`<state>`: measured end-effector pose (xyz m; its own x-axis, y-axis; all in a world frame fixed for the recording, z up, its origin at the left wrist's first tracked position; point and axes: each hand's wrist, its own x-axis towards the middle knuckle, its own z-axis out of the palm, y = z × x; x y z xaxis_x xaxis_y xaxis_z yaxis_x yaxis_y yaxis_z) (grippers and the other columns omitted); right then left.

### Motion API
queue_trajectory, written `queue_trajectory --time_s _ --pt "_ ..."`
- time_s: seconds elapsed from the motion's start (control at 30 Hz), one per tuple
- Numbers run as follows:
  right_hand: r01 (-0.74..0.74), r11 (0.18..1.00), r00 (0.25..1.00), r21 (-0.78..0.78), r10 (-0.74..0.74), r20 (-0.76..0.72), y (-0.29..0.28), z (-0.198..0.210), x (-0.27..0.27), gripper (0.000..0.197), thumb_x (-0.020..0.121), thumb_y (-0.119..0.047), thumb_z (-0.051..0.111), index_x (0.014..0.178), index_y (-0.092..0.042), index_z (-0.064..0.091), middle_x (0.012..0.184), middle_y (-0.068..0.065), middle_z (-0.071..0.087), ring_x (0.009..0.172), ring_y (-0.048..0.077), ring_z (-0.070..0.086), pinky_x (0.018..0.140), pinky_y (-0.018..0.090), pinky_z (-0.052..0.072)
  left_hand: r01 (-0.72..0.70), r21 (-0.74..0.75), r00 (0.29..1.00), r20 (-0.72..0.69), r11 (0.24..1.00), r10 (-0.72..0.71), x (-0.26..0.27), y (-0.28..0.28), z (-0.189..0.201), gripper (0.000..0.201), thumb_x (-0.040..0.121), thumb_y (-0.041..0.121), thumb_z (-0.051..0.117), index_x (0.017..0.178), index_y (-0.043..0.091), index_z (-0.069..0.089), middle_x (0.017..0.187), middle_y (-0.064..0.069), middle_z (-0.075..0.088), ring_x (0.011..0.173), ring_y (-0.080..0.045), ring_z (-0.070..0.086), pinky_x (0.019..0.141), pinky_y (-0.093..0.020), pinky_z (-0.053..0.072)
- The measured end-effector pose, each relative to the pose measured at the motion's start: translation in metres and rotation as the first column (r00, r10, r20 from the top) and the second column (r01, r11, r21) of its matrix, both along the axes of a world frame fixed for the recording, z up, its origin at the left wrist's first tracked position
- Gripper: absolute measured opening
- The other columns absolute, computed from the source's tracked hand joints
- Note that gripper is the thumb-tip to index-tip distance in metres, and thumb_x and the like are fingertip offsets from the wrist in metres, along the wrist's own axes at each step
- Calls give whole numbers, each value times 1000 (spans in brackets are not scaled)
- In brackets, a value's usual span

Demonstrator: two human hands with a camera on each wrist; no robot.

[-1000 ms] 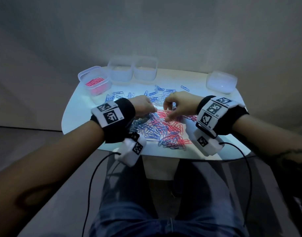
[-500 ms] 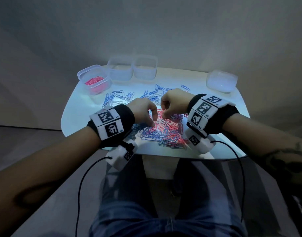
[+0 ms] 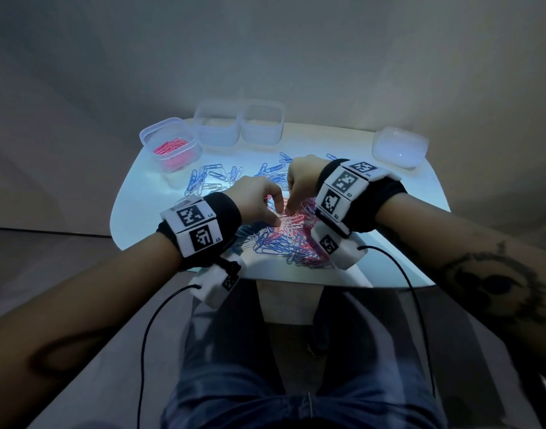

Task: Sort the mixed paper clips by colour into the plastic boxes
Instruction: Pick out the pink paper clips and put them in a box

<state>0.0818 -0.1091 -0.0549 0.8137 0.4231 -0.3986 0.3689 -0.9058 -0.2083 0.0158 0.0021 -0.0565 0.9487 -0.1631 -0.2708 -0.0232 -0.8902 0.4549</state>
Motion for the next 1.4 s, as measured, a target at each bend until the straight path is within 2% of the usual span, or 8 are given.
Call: queue_trajectory --time_s 0.33,0.7,0.77,0.87,0.93,1.03,1.2,1.4 --pt "48 999 997 7 -48 -68 -2 -1 7 26 53 -22 84 68 -10 66 74 7 72 79 27 70 74 41 57 15 18 1000 -21 1000 -15 -4 2 4 25 72 17 78 95 13 69 57 10 43 53 -1 39 45 -9 28" --pt "92 988 976 127 -64 -208 -13 7 2 19 74 -14 74 89 -3 71 71 4 62 68 15 55 64 23 42 -121 -180 993 -16 976 121 -2 12 5 12 78 19 74 80 14 63 54 6 42 48 -6 36 42 -14 26" --pt "130 970 965 206 -77 -249 -22 13 3 7 76 -12 73 77 -6 68 50 -6 59 47 5 52 47 16 40 -296 -479 953 -95 826 286 -2 17 3 15 86 20 65 74 12 58 54 4 36 42 -5 31 36 -14 23" --pt "193 929 951 315 -98 -292 -34 21 8 21 81 -10 68 64 -14 58 29 -12 47 24 0 38 28 8 25 -547 -812 798 -431 204 421 1 23 -2 25 97 22 45 74 14 49 45 7 32 31 0 26 29 -10 16" --pt "229 902 943 367 -111 -314 -37 26 10 20 82 -13 68 65 -16 57 30 -14 47 30 2 37 29 9 23 -599 -774 718 -633 -206 291 0 24 -3 36 100 28 36 71 14 50 40 9 32 30 0 28 27 -8 17" --pt "268 851 929 451 -104 -356 -37 27 13 20 82 -12 67 65 -17 57 36 -15 51 50 5 32 33 11 21 -566 -620 706 -705 -543 68 -5 21 -6 57 100 32 34 53 9 57 42 6 35 31 -4 35 27 -10 22" --pt "339 755 903 562 -93 -420 -38 35 12 20 82 -11 66 65 -17 58 51 -11 53 52 5 32 36 11 22 -467 -514 731 -682 -719 13 -10 10 -11 61 100 30 34 53 3 62 47 -1 48 34 -9 46 35 -9 36" --pt "302 666 933 682 -57 -356 -18 56 3 19 80 -10 67 64 -16 59 49 -11 56 49 3 36 40 13 23 -418 -540 671 -726 -730 153 -6 -6 -14 40 100 28 30 81 6 57 61 -7 63 52 -14 60 58 -23 44"
